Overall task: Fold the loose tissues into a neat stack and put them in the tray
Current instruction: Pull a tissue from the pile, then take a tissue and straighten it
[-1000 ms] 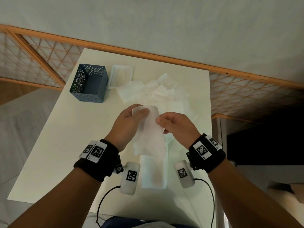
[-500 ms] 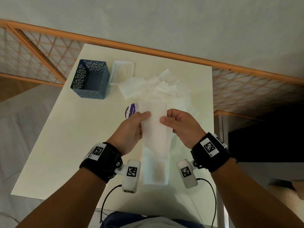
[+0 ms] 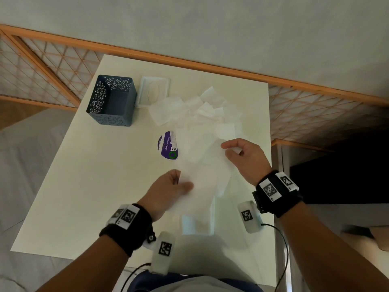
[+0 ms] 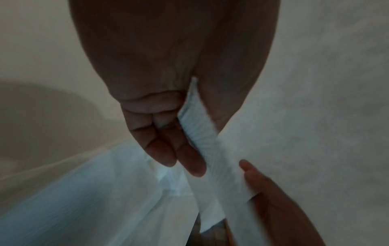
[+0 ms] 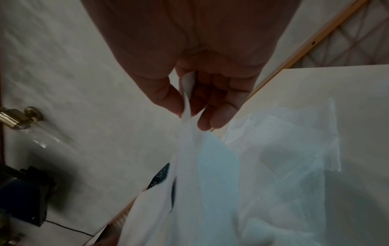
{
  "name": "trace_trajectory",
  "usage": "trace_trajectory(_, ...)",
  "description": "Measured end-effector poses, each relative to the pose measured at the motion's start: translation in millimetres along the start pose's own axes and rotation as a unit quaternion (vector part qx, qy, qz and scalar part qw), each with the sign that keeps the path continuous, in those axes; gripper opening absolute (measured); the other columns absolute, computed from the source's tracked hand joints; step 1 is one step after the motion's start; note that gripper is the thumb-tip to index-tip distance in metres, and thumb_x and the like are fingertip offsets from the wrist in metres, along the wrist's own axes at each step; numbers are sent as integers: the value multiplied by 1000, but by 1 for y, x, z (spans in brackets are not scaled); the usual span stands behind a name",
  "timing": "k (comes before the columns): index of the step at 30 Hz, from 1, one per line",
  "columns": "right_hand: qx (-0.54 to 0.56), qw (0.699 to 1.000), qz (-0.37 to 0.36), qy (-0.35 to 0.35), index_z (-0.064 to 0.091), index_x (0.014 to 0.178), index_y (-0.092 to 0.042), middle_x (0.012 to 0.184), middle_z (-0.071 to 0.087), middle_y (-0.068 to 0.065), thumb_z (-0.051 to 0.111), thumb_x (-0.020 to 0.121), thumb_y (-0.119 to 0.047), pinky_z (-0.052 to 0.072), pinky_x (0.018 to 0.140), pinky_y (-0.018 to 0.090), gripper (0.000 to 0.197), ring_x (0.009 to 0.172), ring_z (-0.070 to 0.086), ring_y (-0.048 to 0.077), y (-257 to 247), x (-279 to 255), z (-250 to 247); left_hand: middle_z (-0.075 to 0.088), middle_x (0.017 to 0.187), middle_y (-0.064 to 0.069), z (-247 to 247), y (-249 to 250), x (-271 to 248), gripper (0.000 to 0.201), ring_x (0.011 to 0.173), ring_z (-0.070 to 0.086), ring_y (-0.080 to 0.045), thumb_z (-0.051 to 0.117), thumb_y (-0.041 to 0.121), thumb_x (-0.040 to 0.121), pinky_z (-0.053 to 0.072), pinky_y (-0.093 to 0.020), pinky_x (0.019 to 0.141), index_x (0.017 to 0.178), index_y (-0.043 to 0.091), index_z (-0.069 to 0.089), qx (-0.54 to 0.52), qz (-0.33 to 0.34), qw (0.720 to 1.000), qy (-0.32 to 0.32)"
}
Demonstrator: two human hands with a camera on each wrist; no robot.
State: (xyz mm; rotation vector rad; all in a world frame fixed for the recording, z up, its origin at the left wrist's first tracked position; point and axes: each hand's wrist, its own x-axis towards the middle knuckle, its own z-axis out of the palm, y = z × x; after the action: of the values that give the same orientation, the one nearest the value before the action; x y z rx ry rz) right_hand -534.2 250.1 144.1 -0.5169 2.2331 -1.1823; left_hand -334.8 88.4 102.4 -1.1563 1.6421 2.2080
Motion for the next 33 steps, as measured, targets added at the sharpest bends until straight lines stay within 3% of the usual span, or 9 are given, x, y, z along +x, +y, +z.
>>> trace_trajectory(2, -5, 1000, 3, 2, 76, 105, -29, 46, 43, -18, 65, 98, -15, 33, 46, 15, 19, 42, 33, 6, 3, 0, -1, 70, 79, -7, 10, -12, -4, 14, 53, 61, -14, 74, 5, 95, 46, -23, 48, 95, 10, 60, 9, -8, 1000, 0)
trace_trajectory(6, -10, 1000, 6, -2, 76, 104, -32, 52, 51, -18, 67, 98, -17, 37, 50, 16, 19, 47, 38, 8, 7, -3, 0, 63, 78, 2, 19, -33, -3, 20, 65, 58, -14, 76, 15, 88, 49, -27, 58, 88, 14, 56, 132, 5, 990, 59)
trace_trajectory(8, -7, 1000, 2, -3, 75, 101, -37, 66, 65, -3, 67, 98, -19, 45, 58, 22, 20, 55, 47, 21, 8, -4, 2, 52, 75, 6, 20, -40, -3, 26, 63, 46, -12, 75, 19, 86, 40, -23, 56, 81, 18, 49, 209, 19, 972, 104)
trace_trajectory(10, -3, 1000, 3, 0, 76, 101, -38, 83, 71, 12, 67, 97, -21, 51, 66, 29, 20, 67, 55, 34, 9, -4, 2, 49, 71, 6, 20, -45, -3, 30, 63, 43, -15, 75, 22, 84, 37, -28, 58, 77, 18, 46, 224, 22, 964, 139)
trace_trajectory(14, 0, 1000, 8, 27, 76, 104, -31, 55, 52, -13, 65, 99, -17, 39, 50, 16, 19, 48, 39, 9, 5, -6, 0, 52, 68, 6, 19, -51, 0, 32, 62, 46, -16, 78, 28, 83, 36, -30, 59, 74, 17, 49, 231, 1, 957, 176)
trace_trajectory(20, 17, 999, 3, 28, 76, 105, -28, 54, 50, -14, 64, 100, -16, 37, 49, 19, 18, 48, 36, 12, -2, -5, -4, 49, 65, 3, 16, -57, 4, 37, 58, 42, -16, 84, 21, 83, 37, -25, 52, 74, 15, 49, 118, -35, 975, 187)
trace_trajectory(26, 25, 999, -1, 31, 76, 99, -37, 88, 67, 26, 66, 99, -20, 46, 64, 31, 20, 64, 48, 23, -7, -1, -3, 55, 66, 0, 17, -59, 9, 40, 42, 44, -4, 87, 21, 85, 36, -25, 53, 73, 17, 49, 7, -56, 983, 174)
trace_trajectory(30, 35, 999, -1, 26, 76, 97, -39, 95, 67, 30, 66, 98, -21, 47, 66, 36, 21, 66, 49, 26, -7, 0, 1, 64, 66, 0, 25, -61, 12, 36, 57, 57, -15, 87, 19, 82, 44, -28, 59, 74, 15, 53, 34, -40, 979, 199)
trace_trajectory(33, 40, 999, 9, 22, 77, 98, -37, 88, 66, 29, 66, 98, -20, 45, 66, 37, 20, 66, 47, 26, -6, 1, 1, 70, 66, -4, 29, -64, 12, 32, 63, 60, -20, 84, 22, 79, 46, -31, 61, 74, 15, 54, 117, -24, 972, 202)
